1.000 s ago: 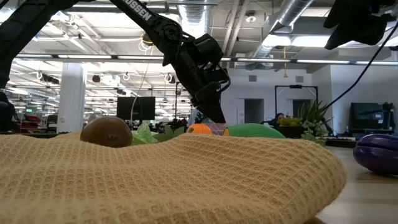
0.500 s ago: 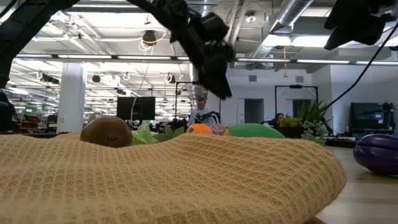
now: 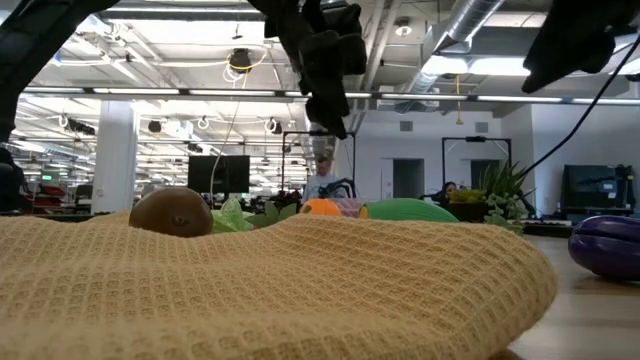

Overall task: Pick and placing Produce into tupperware
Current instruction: Put the top strawberry in the transparent bin

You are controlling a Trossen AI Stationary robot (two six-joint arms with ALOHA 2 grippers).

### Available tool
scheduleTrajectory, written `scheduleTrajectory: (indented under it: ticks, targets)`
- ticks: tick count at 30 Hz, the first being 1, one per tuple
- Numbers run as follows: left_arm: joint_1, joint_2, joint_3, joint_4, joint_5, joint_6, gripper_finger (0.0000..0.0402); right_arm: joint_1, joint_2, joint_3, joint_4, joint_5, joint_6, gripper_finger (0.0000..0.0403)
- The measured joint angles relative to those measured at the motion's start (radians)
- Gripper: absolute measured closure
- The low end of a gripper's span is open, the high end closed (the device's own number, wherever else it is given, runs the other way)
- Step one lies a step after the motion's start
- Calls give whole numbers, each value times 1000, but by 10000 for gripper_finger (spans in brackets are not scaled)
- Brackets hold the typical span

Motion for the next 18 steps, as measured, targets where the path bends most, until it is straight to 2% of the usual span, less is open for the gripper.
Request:
scheduleTrajectory:
  ticks: [7,12,18]
  targets:
    - [-42,-44,0,-101,17,3,61,1,0,0,-93,28,-3,165]
    - [-77,-109,0,-88,19,-17,61,2,0,0,-94,51,-41,165]
    - [-103,-208,0,-94,-51,-50,61,2,-1,-24,-59,51,-64,165]
